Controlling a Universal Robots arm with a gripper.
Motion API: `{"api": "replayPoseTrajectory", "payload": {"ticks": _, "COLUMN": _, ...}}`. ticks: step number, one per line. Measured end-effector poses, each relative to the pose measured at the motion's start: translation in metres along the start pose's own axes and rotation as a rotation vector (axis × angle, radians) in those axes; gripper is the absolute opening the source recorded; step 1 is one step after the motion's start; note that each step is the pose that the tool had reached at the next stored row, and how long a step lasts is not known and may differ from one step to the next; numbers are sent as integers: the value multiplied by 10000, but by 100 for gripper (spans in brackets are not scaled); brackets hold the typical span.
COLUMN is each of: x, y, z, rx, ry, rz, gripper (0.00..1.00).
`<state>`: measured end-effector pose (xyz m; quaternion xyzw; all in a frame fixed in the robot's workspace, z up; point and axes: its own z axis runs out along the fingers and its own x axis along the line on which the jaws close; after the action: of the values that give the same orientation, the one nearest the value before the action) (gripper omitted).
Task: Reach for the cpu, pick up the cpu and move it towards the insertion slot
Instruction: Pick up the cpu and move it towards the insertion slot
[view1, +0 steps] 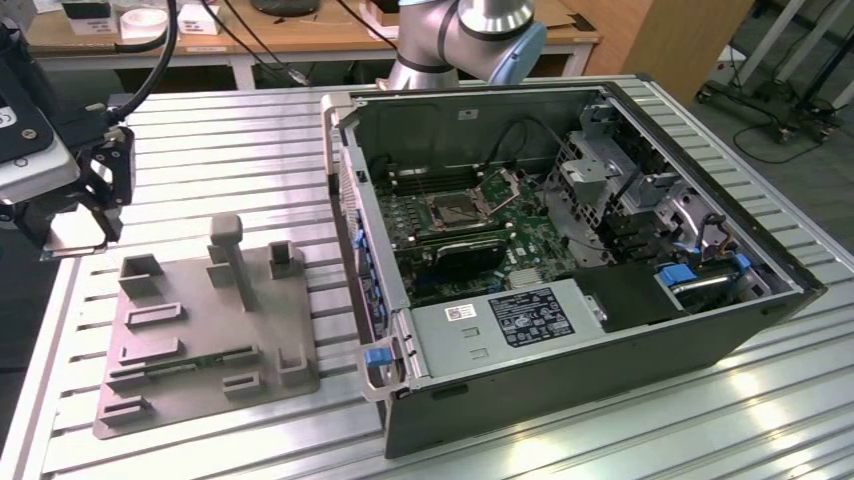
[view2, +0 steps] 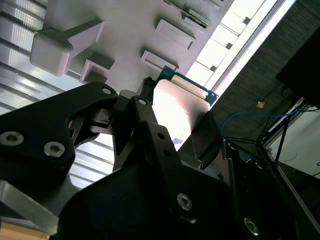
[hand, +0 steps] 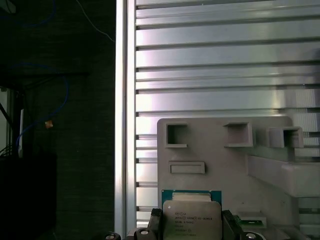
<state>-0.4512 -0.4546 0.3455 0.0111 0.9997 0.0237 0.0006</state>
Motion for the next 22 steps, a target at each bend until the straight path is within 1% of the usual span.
{"api": "replayPoseTrajectory", "payload": {"ticks": 8, "x": 1, "y": 0, "z": -9, "rx": -1, "ry": 0, "rz": 0, "gripper": 54}}
{"api": "replayPoseTrajectory", "payload": {"ticks": 11, "x": 0, "y": 2, "z": -41, "rx": -1, "ry": 2, "rz": 0, "gripper": 54}}
{"api": "replayPoseTrajectory", "payload": {"ticks": 17, "x": 0, "y": 6, "z": -133, "rx": -4, "ry": 12, "rz": 1, "gripper": 54}}
{"api": "replayPoseTrajectory", "payload": {"ticks": 22, "x": 0, "y": 9, "z": -188, "rx": -7, "ry": 26, "rz": 2, "gripper": 54}}
